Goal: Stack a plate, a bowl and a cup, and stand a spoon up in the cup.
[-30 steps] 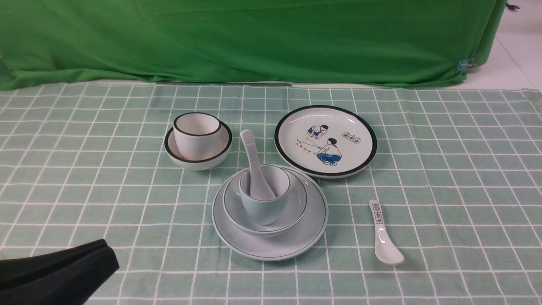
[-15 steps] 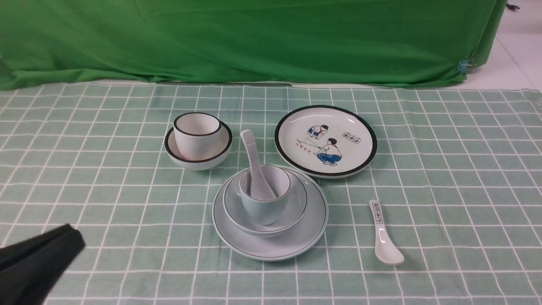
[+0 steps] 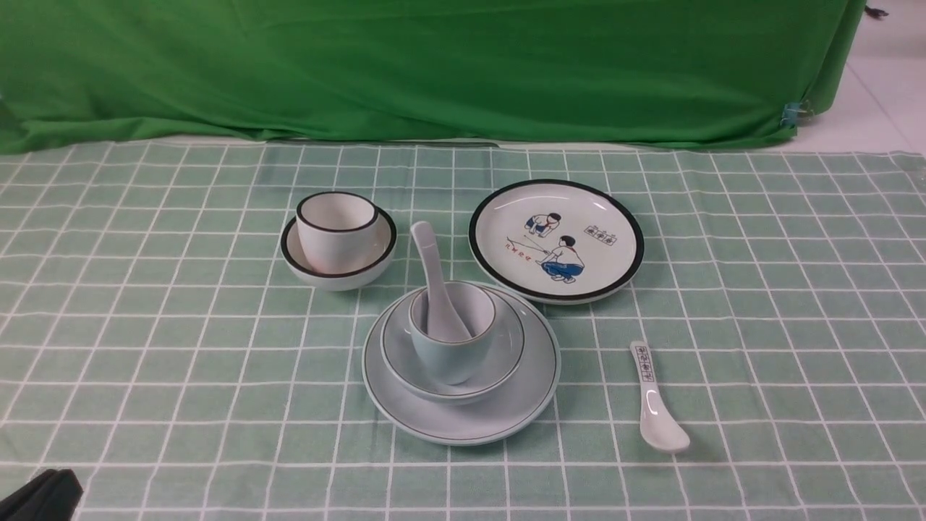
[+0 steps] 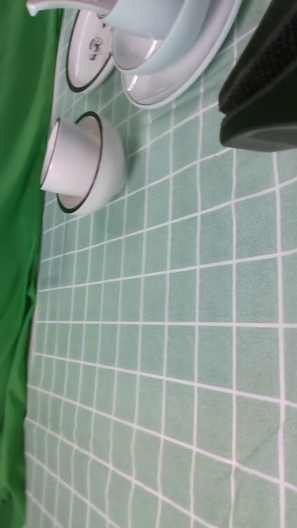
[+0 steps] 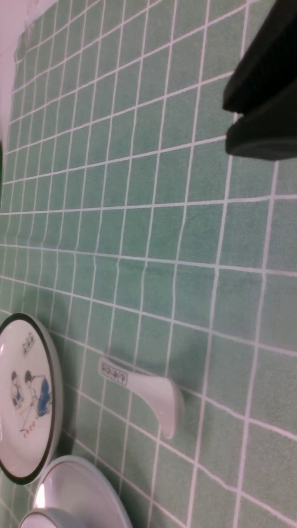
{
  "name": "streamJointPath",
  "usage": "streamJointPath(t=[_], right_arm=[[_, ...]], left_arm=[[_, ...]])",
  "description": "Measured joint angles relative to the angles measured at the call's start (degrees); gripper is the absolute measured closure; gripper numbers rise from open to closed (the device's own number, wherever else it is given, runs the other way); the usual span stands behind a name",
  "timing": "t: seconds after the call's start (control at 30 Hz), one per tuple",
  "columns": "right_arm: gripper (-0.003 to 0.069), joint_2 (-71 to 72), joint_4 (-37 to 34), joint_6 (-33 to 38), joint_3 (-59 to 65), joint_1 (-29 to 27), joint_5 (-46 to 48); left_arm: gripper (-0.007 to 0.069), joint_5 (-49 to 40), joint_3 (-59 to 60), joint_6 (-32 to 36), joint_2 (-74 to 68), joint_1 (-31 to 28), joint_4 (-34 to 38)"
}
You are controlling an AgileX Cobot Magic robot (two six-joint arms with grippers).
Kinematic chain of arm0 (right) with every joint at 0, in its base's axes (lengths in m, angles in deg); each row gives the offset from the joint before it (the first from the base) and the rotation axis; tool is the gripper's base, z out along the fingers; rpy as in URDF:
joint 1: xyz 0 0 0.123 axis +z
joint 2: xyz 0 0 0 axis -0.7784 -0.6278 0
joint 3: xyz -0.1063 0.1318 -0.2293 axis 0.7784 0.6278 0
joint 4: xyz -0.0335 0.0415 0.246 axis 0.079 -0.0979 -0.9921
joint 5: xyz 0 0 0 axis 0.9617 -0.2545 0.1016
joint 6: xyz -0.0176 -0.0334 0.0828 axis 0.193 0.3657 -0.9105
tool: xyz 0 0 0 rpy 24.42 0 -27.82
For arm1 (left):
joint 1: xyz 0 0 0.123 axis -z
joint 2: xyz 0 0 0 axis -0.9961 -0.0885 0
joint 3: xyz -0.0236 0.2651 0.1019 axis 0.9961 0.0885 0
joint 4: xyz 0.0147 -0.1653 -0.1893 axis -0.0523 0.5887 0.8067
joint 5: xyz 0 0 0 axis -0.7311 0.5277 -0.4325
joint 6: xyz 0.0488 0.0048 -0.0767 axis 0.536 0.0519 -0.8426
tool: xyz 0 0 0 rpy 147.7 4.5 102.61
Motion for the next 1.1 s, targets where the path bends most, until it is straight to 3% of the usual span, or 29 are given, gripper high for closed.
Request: streamJointPath(t=[1.1], right_arm=[[0.0463, 0.0, 0.0, 0.0, 0.0, 0.0, 0.0]], left_arm=[[0.0612, 0.56, 0.0, -0.17, 0.0, -0.02, 0.08]])
